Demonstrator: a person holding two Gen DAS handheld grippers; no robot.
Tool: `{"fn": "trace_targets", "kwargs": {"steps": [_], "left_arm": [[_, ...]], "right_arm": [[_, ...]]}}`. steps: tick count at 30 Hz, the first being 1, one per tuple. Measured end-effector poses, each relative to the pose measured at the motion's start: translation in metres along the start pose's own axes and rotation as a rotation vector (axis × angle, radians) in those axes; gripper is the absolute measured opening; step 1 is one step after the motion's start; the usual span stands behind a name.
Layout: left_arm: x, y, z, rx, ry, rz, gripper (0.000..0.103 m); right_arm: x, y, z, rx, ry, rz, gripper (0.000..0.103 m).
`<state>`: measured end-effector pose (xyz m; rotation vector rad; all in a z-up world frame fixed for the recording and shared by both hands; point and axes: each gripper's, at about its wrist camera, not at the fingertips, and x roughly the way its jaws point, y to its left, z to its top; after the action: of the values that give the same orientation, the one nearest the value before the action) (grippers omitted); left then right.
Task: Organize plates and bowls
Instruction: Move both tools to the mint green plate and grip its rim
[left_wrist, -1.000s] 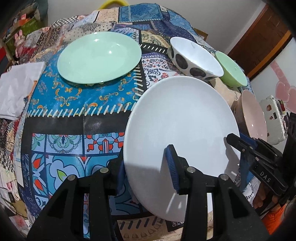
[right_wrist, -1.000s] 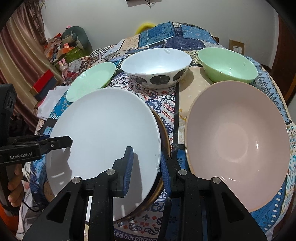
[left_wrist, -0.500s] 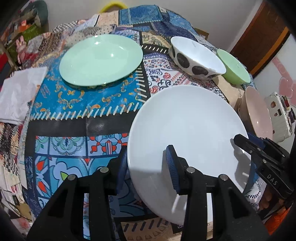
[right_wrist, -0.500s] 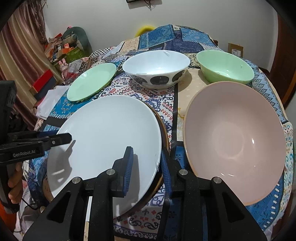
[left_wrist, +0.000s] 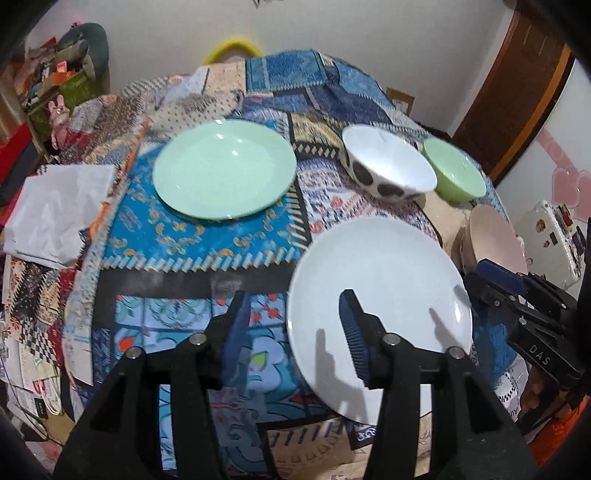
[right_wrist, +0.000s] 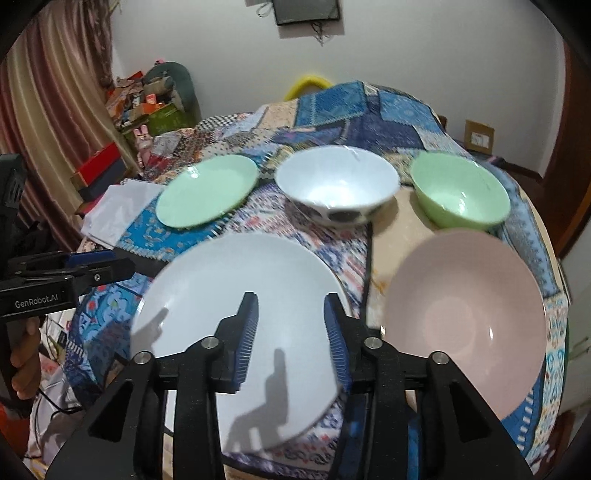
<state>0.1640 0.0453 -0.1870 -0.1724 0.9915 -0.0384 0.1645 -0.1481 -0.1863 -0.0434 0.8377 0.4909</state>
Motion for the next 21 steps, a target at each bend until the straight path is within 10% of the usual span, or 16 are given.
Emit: {"fn": "trace_targets", "kwargs": {"steps": [11, 21], "left_arm": [[-0.020, 0.045, 0.030, -0.029, -0.108, 0.086, 0.070], [0.010, 0.102, 0.063, -0.100, -0.068, 0.111, 0.078]], "right_arm": [[0.028, 0.032, 0.045, -0.060, -0.026, 0.079, 0.059], [0.077, 0.048, 0.069, -0.072, 0.048, 0.118, 0.059]]}}
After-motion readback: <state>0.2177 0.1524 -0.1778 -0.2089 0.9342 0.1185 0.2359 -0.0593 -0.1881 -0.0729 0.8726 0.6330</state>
